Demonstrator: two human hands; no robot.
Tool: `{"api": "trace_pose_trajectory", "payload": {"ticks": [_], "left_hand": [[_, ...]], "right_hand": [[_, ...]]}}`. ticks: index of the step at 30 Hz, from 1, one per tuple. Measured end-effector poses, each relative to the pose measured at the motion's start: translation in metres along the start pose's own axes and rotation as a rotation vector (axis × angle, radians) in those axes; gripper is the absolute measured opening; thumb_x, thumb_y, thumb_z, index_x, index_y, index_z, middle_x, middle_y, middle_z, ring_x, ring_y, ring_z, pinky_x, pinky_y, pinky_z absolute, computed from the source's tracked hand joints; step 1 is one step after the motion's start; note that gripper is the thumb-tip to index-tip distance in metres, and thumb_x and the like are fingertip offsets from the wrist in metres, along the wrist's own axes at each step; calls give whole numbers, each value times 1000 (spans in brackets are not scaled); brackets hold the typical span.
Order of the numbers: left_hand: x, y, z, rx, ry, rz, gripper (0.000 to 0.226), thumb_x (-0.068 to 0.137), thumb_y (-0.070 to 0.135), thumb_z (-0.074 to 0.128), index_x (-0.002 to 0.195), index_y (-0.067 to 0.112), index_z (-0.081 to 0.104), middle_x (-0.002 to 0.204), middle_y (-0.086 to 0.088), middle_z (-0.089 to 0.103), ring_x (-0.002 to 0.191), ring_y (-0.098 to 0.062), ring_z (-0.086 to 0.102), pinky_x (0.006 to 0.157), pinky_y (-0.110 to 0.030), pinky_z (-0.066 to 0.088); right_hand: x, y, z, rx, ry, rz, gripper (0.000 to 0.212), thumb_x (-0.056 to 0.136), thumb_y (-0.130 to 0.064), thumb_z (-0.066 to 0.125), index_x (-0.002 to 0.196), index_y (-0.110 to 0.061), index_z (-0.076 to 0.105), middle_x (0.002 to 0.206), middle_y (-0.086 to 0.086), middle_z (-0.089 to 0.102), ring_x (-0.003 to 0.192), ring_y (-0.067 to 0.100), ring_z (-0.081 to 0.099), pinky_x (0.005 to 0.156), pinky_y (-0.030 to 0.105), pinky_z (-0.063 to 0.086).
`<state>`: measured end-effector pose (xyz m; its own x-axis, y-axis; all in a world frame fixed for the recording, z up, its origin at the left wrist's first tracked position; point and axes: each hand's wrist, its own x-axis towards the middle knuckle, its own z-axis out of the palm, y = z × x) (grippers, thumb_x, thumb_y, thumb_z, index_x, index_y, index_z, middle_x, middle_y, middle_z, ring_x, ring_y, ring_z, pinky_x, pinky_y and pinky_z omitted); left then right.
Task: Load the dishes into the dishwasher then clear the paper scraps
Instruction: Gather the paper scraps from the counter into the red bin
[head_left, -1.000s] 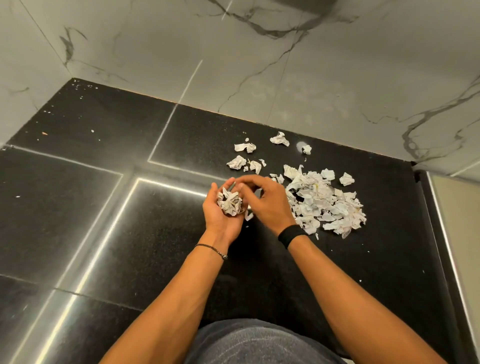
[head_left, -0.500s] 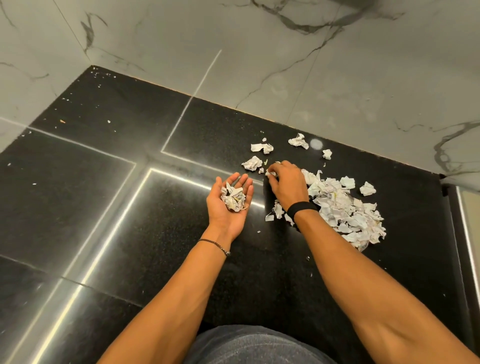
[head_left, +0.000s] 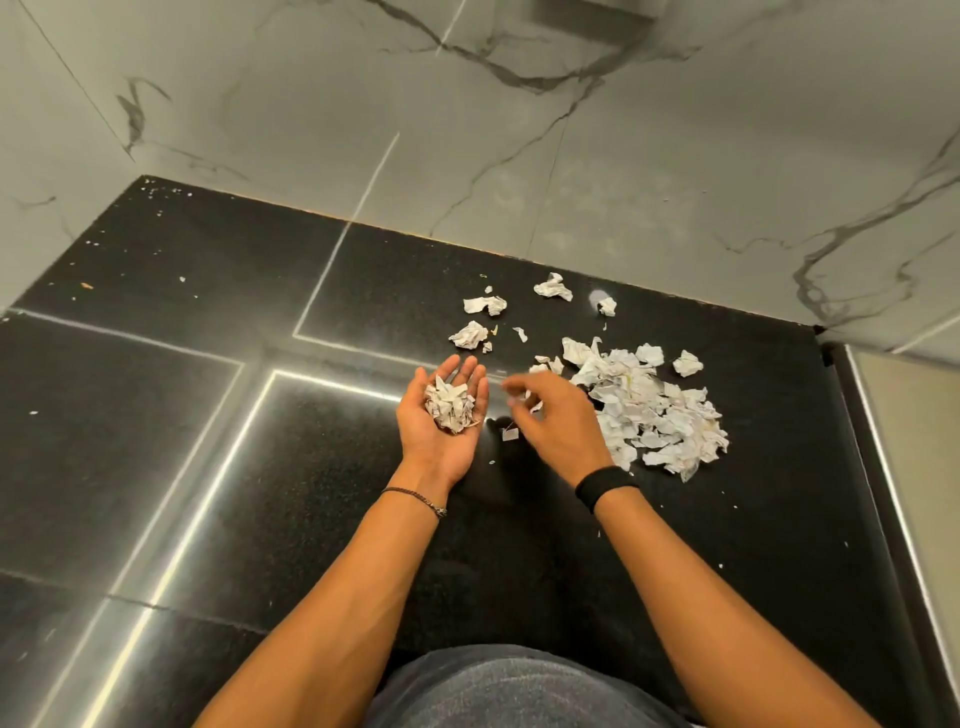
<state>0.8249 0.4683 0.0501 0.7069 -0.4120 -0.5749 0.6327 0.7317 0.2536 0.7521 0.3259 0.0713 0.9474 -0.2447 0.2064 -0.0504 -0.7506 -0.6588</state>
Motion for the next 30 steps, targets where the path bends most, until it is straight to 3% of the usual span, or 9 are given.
{"api": "trace_pose_trajectory", "payload": {"ticks": [3, 7, 11, 13, 15, 17, 21, 25, 30], "left_hand": [[-3, 0, -4, 17, 11, 3, 42, 106, 39, 44, 118, 4, 65, 114, -16, 73, 105, -29, 72, 95, -39, 55], [-3, -1, -8, 59, 21, 4, 42, 105, 40, 45, 117, 5, 65, 114, -15, 72, 105, -28, 71, 93, -38, 56], [1, 0, -5, 115, 9, 12, 40, 105, 39, 45, 116, 6, 65, 116, -15, 70, 105, -27, 69, 94, -37, 54], [6, 0, -2, 136, 11, 13, 40, 105, 40, 44, 117, 7, 64, 122, -16, 68, 112, -30, 66, 105, -41, 50], [13, -1, 1, 123, 17, 0, 41, 105, 40, 44, 119, 7, 64, 127, -19, 65, 122, -35, 61, 115, -48, 42], [16, 1, 5, 88, 15, -10, 42, 104, 40, 44, 121, 7, 63, 123, -19, 67, 117, -33, 64, 113, -44, 43], [20, 11, 8, 38, 1, 4, 41, 105, 38, 45, 119, 5, 65, 118, -16, 71, 102, -27, 70, 98, -36, 52], [19, 20, 3, 31, 21, 28, 39, 103, 36, 48, 116, 4, 66, 119, -16, 70, 102, -28, 69, 97, -37, 54], [16, 24, -6, 19, 43, 51, 40, 104, 37, 48, 117, 4, 65, 116, -17, 71, 105, -29, 68, 97, -38, 55]], "right_hand": [[-20, 20, 11, -289, -201, -104, 21, 90, -13, 67, 109, -17, 75, 100, 4, 67, 90, 27, 61, 80, 39, 50], [-30, 21, 18, -354, -137, -130, 11, 91, -17, 67, 98, -19, 75, 94, 2, 67, 86, 27, 61, 74, 43, 50], [-16, -4, 12, 51, 20, 116, 9, 90, -20, 73, 99, -21, 76, 93, -8, 72, 82, 7, 59, 78, 24, 47], [0, -22, 7, 250, 22, 149, 12, 89, -20, 75, 101, -20, 78, 96, -11, 74, 83, 1, 63, 79, 16, 48], [15, -36, 5, 315, -31, 107, 15, 90, -19, 74, 105, -19, 78, 100, -10, 76, 91, 0, 66, 84, 17, 50], [32, -38, 6, 313, -32, 93, 16, 93, -17, 70, 106, -20, 78, 101, -10, 76, 95, 4, 68, 87, 21, 53], [73, -12, 16, 152, 9, 217, 18, 91, -14, 67, 106, -19, 76, 98, -7, 74, 89, 6, 68, 87, 29, 56], [104, 10, 33, -203, -194, 255, 34, 90, -29, 72, 122, -20, 69, 115, 4, 67, 100, 21, 66, 93, 41, 53], [96, 13, 49, -308, -148, 193, 16, 96, -22, 65, 107, -15, 73, 106, 7, 66, 100, 27, 64, 88, 39, 50]]}}
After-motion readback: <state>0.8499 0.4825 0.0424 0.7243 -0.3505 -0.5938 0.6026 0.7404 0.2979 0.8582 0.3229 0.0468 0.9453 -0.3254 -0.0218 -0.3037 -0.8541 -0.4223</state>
